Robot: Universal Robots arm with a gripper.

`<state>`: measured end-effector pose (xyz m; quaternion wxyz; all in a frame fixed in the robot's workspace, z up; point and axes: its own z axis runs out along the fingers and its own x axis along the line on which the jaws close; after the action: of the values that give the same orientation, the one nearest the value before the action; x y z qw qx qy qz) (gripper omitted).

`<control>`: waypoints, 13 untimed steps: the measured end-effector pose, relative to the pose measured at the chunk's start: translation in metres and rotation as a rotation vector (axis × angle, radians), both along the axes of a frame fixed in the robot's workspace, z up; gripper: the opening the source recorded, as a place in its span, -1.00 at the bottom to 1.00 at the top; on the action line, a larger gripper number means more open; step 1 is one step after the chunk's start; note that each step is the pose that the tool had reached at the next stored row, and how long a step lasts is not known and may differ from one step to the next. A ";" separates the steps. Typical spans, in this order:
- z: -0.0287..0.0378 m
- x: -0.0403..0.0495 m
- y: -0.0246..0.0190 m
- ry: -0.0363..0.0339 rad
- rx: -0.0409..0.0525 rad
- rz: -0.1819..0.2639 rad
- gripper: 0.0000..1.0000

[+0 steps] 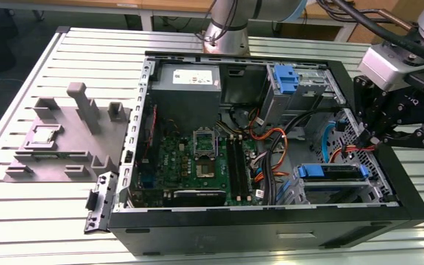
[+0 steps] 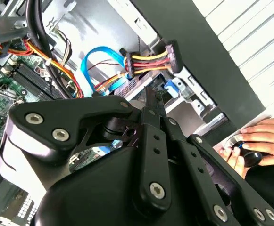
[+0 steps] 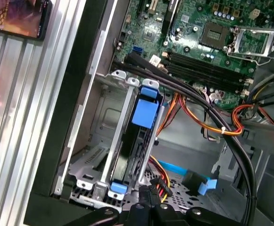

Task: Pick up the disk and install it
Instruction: 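Insert the first disk wire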

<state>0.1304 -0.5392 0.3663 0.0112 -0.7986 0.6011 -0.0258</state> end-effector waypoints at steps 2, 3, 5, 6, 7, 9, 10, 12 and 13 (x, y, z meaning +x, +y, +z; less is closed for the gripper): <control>-0.0002 0.0032 0.0012 0.0000 -0.0013 0.000 -0.77; -0.0003 0.0046 0.0017 0.0000 -0.0019 0.000 -0.65; -0.0006 0.0070 0.0023 0.0000 -0.0039 0.000 -0.65; -0.0006 0.0078 0.0024 0.0000 -0.0050 0.000 -0.65; -0.0007 0.0087 0.0026 0.0000 -0.0061 0.000 -0.65; -0.0010 0.0108 0.0027 0.0000 -0.0072 0.001 -0.65; -0.0012 0.0116 0.0027 0.0000 -0.0072 0.004 -0.62; -0.0013 0.0126 0.0027 0.0000 -0.0073 0.015 -0.50; -0.0013 0.0129 0.0027 -0.0001 -0.0074 0.023 -0.50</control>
<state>0.1433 -0.5366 0.3650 0.0086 -0.8056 0.5918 -0.0279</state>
